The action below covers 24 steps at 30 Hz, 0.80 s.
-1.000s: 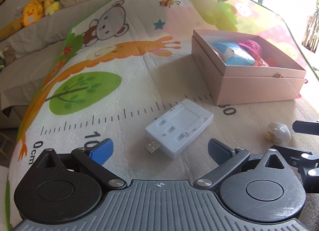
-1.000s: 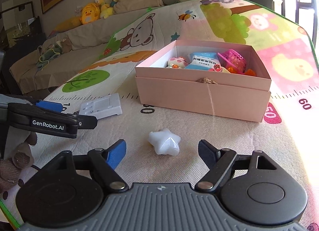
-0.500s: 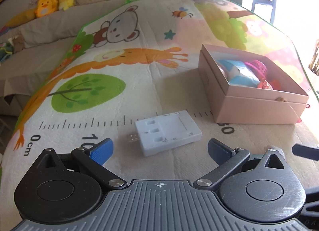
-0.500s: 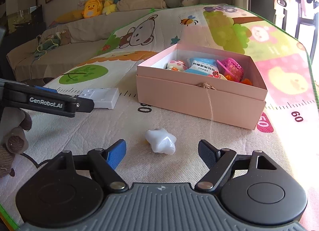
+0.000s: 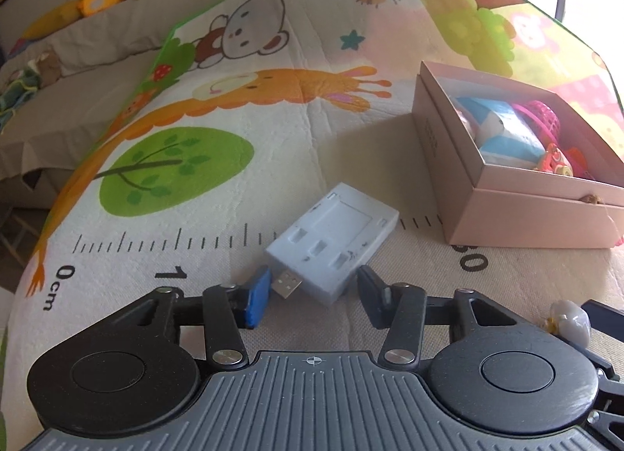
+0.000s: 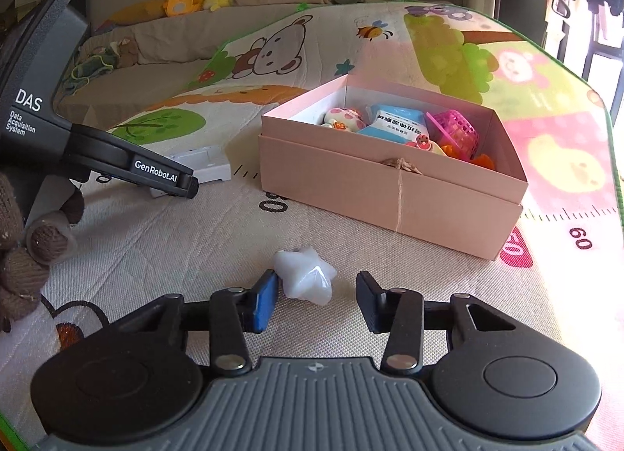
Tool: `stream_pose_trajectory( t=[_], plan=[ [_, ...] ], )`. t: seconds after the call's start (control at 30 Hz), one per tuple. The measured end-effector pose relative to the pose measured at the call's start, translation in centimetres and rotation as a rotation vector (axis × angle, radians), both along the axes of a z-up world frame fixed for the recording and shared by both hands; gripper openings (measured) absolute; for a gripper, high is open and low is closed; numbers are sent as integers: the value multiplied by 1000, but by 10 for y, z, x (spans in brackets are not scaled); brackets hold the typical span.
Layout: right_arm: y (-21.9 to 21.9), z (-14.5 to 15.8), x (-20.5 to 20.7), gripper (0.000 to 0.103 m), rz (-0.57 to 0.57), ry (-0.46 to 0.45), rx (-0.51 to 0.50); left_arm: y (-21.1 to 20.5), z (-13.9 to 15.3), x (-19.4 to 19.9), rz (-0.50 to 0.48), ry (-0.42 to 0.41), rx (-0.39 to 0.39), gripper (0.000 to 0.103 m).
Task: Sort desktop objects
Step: 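Grasp the white charger block with the left gripper while the right gripper holds the star, then drop the charger block and the star into the pink box with both grippers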
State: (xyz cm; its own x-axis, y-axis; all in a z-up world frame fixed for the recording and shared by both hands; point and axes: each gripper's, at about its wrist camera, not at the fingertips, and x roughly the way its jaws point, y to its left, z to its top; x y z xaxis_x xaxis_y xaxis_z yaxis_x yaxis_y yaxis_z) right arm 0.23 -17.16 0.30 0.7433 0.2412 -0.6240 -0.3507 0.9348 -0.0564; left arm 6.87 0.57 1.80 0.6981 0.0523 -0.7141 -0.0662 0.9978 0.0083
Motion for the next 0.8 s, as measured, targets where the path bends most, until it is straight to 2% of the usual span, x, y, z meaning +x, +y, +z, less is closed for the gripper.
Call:
stream_pose_trajectory(
  t=[0.03, 0.1, 0.23, 0.27, 0.3, 0.33, 0.43, 0.47, 0.53, 0.57, 0.6, 0.67, 0.73, 0.8],
  plan=[
    [2, 0, 0, 32, 12, -4, -13, 1, 1, -3, -6, 1, -5, 43],
    [4, 1, 2, 32, 24, 1, -24, 3, 3, -10, -16, -4, -13, 37],
    [6, 6, -5, 32, 44, 4, -51, 11, 6, -29, -44, -46, -22, 37],
    [6, 8, -8, 32, 52, 6, -51, 14, 7, -35, -44, -65, -8, 43],
    [6, 9, -11, 32, 56, 6, -52, 18, 6, -39, -36, -80, 13, 56],
    [5, 9, -14, 32, 58, 5, -57, 22, 5, -41, -19, -93, 38, 61],
    [4, 8, -16, 32, 49, 8, -60, 39, 3, -38, 30, -100, 70, 64],
    [4, 7, -15, 32, 43, 14, -54, 44, 3, -37, 34, -103, 59, 64],
    [2, 5, -13, 32, 32, 21, -36, 50, 9, -37, -41, -125, -18, 77],
    [2, 3, -12, 32, 28, 22, -27, 46, 12, -37, -82, -138, -40, 88],
    [1, 2, -13, 33, 24, 17, -16, 39, 14, -37, -112, -155, -38, 94],
    [0, 1, -12, 33, 22, 11, -7, 22, 15, -30, -141, -156, 19, 95],
    [2, 1, -11, 34, 26, 10, -12, 5, 9, -12, -128, -113, 81, 94],
    [5, 2, -8, 34, 37, 9, -23, -1, 2, 3, -106, -74, 97, 88]
  ],
)
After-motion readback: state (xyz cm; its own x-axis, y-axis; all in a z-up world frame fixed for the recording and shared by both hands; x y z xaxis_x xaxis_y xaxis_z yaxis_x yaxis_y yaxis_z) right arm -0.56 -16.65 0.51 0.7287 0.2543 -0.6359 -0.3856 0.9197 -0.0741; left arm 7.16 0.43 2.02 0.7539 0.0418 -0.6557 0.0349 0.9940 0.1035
